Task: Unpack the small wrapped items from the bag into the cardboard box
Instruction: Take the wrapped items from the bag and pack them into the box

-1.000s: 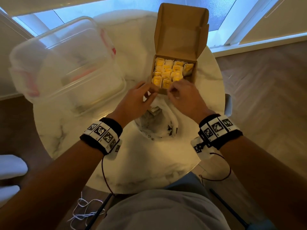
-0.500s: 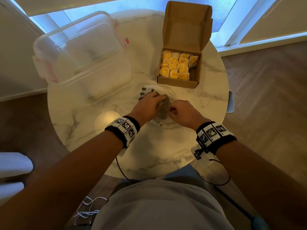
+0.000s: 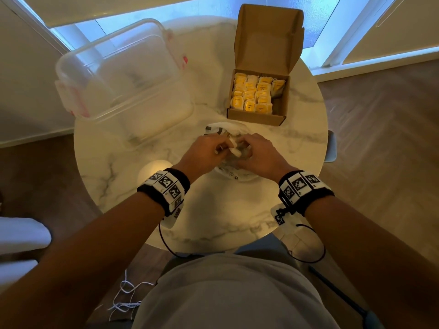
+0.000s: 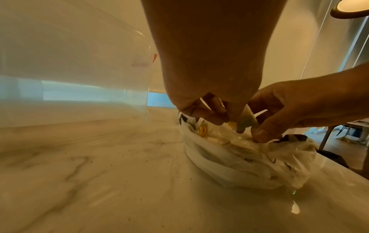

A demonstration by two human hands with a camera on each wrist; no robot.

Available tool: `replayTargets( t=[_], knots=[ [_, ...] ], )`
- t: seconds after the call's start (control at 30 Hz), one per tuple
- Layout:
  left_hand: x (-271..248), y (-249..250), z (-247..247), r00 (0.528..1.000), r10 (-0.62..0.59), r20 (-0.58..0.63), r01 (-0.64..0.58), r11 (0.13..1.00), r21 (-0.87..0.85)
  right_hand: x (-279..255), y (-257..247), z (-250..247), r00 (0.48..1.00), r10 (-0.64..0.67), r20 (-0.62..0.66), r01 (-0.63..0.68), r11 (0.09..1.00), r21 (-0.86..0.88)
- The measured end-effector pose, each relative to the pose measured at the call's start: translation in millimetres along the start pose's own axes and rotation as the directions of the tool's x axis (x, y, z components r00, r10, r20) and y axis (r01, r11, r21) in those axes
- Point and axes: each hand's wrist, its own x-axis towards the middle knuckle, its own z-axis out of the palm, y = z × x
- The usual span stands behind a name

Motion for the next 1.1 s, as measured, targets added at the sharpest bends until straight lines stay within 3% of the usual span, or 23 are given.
replayTargets(
  t=[0.2, 0.43, 0.63, 0.73, 0.83, 0.93, 1.03, 1.1],
  knots=[
    [6.0, -1.7, 2.7, 1.000, -0.009, -0.019, 0.009, 1.000, 0.002, 6.6, -4.7, 5.8, 0.998, -0.028, -0.060, 0.030, 0.999, 0.039],
    [13.3, -7.2, 2.9, 0.998, -0.008, 0.056, 0.001, 0.992, 0.128, 5.6, 2.5, -1.6, 0.998, 0.012, -0.064, -0.009, 0.999, 0.038],
    [17.8, 3.7, -2.5, 0.997, -0.036, 0.064, 0.038, 0.999, -0.020, 4.1, 11.7, -5.0, 1.000, -0.014, 0.015, 0.015, 0.999, -0.043],
    [19.0, 7.1, -2.1, 0.995, -0.042, 0.094, 0.046, 0.998, -0.044, 4.3, 6.0, -4.8, 0.998, -0.059, 0.004, 0.059, 0.996, -0.064],
    [20.6, 7.9, -2.7, 0.997, -0.056, 0.060, 0.058, 0.998, -0.029, 4.6, 5.0, -4.7, 1.000, -0.015, -0.027, 0.013, 0.995, -0.094],
    [24.0, -0.5, 0.6, 0.991, -0.087, 0.101, 0.076, 0.992, 0.102, 4.2, 10.6, -4.3, 0.996, 0.053, -0.073, -0.060, 0.993, -0.102],
    [26.4, -10.9, 8.1, 0.968, -0.178, 0.177, 0.107, 0.929, 0.353, 1.2, 13.0, -4.4, 0.992, 0.103, -0.075, -0.111, 0.987, -0.114],
    [27.2, -13.5, 13.1, 0.969, -0.185, 0.163, 0.101, 0.902, 0.419, 0.1, 13.9, -4.9, 0.990, 0.119, -0.073, -0.126, 0.987, -0.103]
  ],
)
